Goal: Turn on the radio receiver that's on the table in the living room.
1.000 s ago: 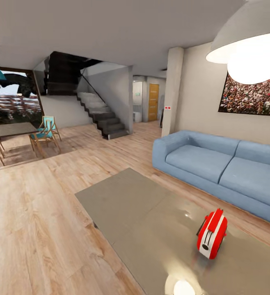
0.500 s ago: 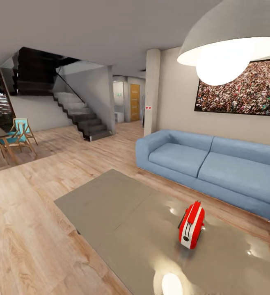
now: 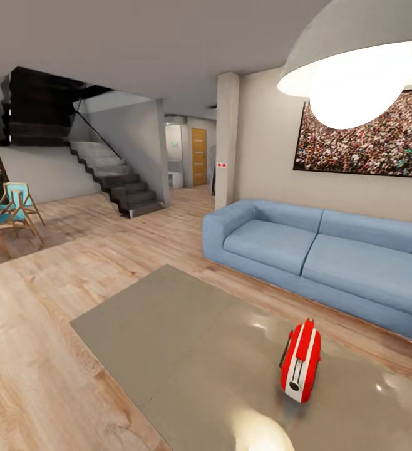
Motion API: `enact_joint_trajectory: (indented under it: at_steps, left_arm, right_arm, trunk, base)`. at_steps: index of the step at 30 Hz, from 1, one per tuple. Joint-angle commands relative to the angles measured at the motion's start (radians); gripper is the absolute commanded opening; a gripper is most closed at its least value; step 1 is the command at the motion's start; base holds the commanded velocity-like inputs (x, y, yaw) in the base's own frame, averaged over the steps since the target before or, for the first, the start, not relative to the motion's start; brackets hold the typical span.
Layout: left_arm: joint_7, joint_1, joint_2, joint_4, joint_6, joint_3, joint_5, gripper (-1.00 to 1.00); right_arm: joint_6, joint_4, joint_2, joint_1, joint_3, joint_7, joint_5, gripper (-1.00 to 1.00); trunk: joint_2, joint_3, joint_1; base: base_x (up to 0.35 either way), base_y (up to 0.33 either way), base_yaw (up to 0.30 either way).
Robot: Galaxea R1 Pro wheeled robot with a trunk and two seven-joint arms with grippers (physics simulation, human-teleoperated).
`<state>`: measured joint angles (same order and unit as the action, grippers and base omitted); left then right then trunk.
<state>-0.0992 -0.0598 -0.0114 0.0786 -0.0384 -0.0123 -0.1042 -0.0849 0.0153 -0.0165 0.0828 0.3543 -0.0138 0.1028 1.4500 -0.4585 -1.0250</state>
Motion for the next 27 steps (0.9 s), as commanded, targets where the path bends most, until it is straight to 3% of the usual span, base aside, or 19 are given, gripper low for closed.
enact_joint_trajectory:
  at_steps: [1,7,22,27]
  left_arm:
    - [-0.001,0.0,0.0,0.0,0.0,0.0,0.0,1.0]
    - [-0.001,0.0,0.001,0.001,-0.001,0.0,-0.001,1.0]
    - [0.012,0.0,-0.002,0.0,-0.001,-0.002,0.0,1.0]
    - [0.081,0.0,-0.007,0.0,-0.001,-0.003,0.0,1.0]
  right_arm:
    - [0.0,0.0,0.0,0.0,0.0,0.0,0.0,1.0]
    - [-0.001,0.0,0.0,0.0,-0.001,-0.001,0.009,1.0]
    - [-0.001,0.0,0.0,0.0,-0.002,-0.002,0.014,1.0]
    - [-0.001,0.0,0.0,0.0,-0.002,-0.002,0.014,1.0]
  trunk:
    - [0.0,0.0,0.0]
    - [0.0,0.001,0.0]
    - [0.0,0.007,0.0]
    - [0.0,0.009,0.0]
  base:
    - [0.314,0.111,-0.001]
    - [0.239,0.034,-0.081]
    - [0.017,0.001,-0.266]
    - [0.0,0.0,-0.282]
